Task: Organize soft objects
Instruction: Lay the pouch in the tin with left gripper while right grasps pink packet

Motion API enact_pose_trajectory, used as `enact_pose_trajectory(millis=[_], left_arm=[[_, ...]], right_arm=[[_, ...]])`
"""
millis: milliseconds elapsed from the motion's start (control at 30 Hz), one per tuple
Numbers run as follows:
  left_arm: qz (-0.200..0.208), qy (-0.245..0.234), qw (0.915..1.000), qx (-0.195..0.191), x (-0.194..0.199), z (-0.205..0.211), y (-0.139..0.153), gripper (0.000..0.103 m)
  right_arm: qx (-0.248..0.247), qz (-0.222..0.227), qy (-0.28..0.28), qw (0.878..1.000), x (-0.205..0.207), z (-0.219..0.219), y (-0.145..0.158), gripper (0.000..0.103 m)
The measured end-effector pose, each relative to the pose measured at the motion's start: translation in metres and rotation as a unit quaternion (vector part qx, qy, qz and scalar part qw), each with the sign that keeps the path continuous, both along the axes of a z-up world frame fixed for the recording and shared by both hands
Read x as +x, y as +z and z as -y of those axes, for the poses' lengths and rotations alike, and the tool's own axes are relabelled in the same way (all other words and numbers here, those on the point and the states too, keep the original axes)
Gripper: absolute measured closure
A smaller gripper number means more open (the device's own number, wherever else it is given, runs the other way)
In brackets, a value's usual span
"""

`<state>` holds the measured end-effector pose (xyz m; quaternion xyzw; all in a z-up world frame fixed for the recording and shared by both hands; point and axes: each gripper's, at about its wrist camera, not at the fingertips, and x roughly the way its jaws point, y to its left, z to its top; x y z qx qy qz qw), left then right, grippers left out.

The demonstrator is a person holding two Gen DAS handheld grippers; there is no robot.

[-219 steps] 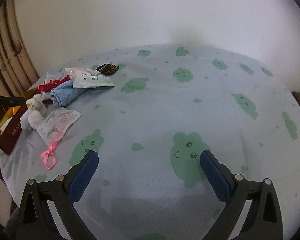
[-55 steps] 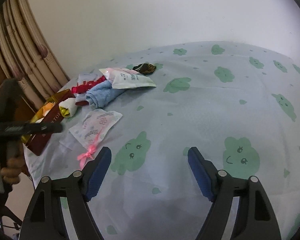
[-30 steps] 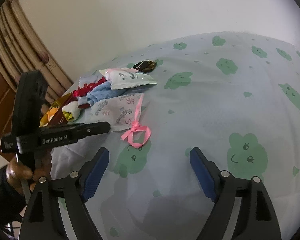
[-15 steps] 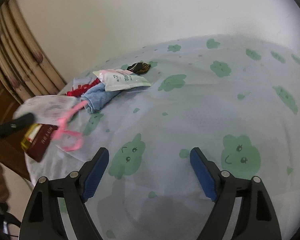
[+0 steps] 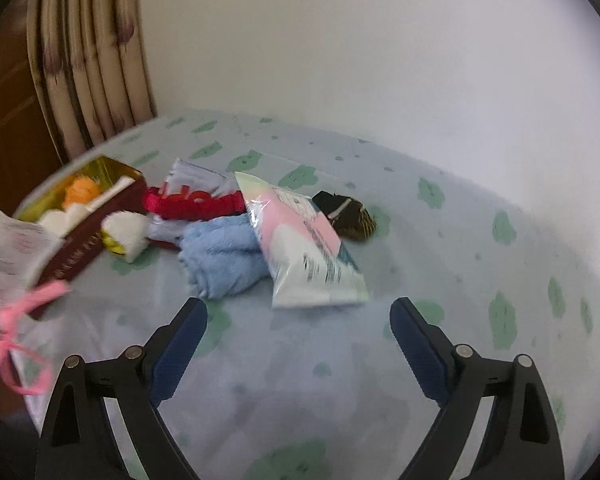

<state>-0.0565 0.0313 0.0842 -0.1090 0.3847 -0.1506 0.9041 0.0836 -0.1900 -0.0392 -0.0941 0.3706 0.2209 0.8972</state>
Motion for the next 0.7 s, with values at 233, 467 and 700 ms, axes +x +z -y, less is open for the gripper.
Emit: enact_pose_trajectory(millis=[233,467,700], left_arm=[[-0.001,0.026,0.9997,-0.004,-0.007,-0.029,0.007,0.101],[-0.004,0.057,0.9984,-0.001,-0.015,-0.058,0.009,0.101],[-0.021,0.084,0.9962,-0.007,-0.02,-0.081,0.002,0.101]], right_arm=[[-0.109,0.013,0.018,0.994,0.021,-0.034,-0.023,0.023],[-0.185,0.044,0.032,0.981,0.037,-0.053,-0.036,0.033],[-0.2,0.029,0.035,0.979,0.048,-0.061,-0.039,0.067]])
